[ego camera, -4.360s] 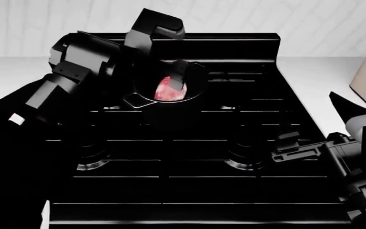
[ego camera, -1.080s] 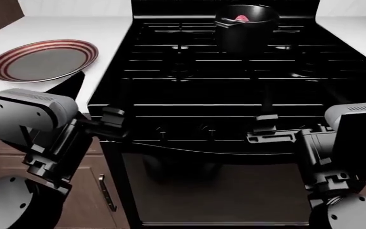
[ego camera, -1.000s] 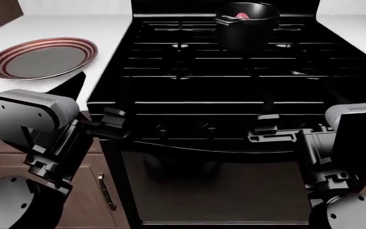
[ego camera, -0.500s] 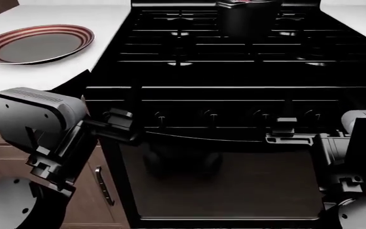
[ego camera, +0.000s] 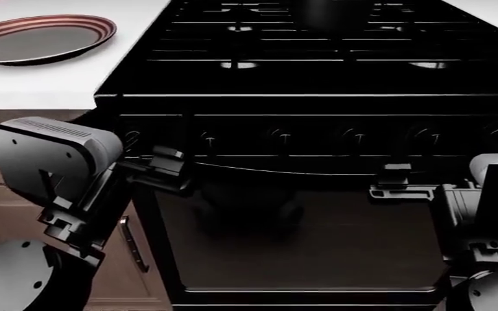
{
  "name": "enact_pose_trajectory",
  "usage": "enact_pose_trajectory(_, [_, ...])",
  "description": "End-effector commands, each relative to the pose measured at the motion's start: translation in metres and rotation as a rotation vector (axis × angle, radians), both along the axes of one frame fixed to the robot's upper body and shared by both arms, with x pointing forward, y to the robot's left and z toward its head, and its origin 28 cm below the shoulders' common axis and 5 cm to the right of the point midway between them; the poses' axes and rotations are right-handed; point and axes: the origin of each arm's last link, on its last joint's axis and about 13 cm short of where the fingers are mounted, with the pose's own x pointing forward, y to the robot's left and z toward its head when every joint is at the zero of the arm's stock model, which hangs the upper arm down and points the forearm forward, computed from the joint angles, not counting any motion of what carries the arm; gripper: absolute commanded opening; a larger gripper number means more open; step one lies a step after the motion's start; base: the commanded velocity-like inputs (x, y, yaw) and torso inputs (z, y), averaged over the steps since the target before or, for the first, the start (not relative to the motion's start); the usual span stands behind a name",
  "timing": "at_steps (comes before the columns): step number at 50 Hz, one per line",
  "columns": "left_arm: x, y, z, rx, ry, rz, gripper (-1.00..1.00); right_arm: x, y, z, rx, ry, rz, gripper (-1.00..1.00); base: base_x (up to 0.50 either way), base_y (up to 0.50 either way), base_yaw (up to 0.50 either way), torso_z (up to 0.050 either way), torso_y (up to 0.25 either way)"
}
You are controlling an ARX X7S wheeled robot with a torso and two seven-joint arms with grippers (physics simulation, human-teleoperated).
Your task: Frozen meat rests on a plate on the counter. Retrieve the meat and place it in a pot on a burner. Then turn the burner on.
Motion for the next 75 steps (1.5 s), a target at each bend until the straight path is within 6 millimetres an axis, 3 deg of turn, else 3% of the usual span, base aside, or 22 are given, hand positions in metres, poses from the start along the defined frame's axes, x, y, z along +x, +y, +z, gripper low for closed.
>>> enact_pose_trajectory(1, [0.003, 0.000, -0.001, -0.003, 0.003, -0.001, 1.00, 0.001, -0.001, 0.000, -0.005, -0.008, 0.049, 1.00, 0.00, -0.50, 0.00, -0.050, 0.000])
enact_pose_trajectory(20, [0.000, 0.002, -0.003, -0.012, 0.005, 0.007, 1.00, 0.000, 0.005, -0.003, -0.081, 0.020, 0.080, 1.00, 0.00, -0.16, 0.00, -0.050, 0.000])
enact_pose_trajectory(35, [0.017, 0.009, -0.014, -0.028, 0.013, 0.002, 1.00, 0.011, 0.003, -0.003, -0.134, 0.055, 0.092, 1.00, 0.00, 0.00, 0.00, -0.050, 0.000])
enact_pose_trajectory(54, [0.000, -0.001, -0.012, -0.016, 0.027, 0.006, 1.00, 0.040, -0.006, 0.028, -0.038, 0.091, 0.077, 1.00, 0.00, 0.00, 0.00, -0.001, 0.000])
enact_pose_trajectory(65, [-0.001, 0.002, -0.012, -0.023, 0.042, 0.026, 1.00, 0.058, -0.012, 0.017, 0.048, 0.192, 0.053, 1.00, 0.00, 0.00, 0.00, 0.000, 0.000])
enact_pose_trajectory(75, [0.016, 0.008, -0.019, -0.042, 0.053, 0.037, 1.00, 0.064, -0.016, 0.014, 0.065, 0.226, 0.032, 1.00, 0.00, 0.00, 0.00, 0.000, 0.000])
